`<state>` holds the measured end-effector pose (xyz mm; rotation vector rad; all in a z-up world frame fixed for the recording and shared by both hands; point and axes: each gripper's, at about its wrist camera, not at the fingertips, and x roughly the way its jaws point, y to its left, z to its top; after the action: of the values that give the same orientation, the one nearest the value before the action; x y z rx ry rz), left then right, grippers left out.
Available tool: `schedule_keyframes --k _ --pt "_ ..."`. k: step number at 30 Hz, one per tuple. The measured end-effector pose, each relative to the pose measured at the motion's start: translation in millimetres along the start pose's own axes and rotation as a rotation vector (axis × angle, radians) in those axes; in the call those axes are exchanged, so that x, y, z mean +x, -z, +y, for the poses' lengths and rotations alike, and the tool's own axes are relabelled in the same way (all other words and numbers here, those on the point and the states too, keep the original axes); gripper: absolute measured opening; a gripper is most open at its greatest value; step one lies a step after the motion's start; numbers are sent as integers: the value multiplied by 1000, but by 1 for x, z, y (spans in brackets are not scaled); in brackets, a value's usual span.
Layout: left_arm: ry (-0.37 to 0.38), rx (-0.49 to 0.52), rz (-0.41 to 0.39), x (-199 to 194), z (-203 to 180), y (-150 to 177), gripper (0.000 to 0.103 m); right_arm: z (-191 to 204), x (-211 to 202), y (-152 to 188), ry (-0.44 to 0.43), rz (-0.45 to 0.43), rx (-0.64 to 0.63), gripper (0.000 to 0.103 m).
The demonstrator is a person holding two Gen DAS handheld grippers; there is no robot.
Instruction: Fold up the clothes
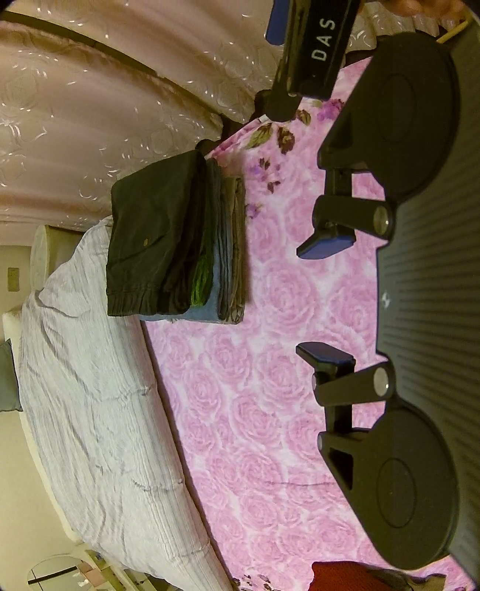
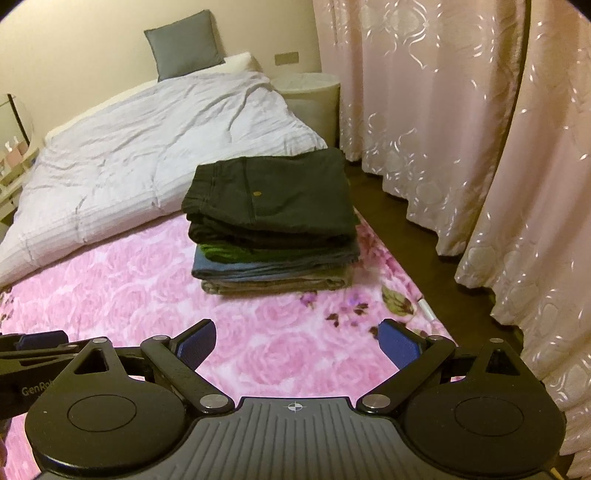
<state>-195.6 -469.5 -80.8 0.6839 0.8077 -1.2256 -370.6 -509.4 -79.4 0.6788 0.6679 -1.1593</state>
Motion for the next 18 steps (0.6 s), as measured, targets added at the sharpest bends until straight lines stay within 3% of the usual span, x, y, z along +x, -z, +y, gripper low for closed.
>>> schedule_keyframes --k 18 --pt "-22 -39 49 36 -23 -4 54 -26 42 -15 -20 88 -11 97"
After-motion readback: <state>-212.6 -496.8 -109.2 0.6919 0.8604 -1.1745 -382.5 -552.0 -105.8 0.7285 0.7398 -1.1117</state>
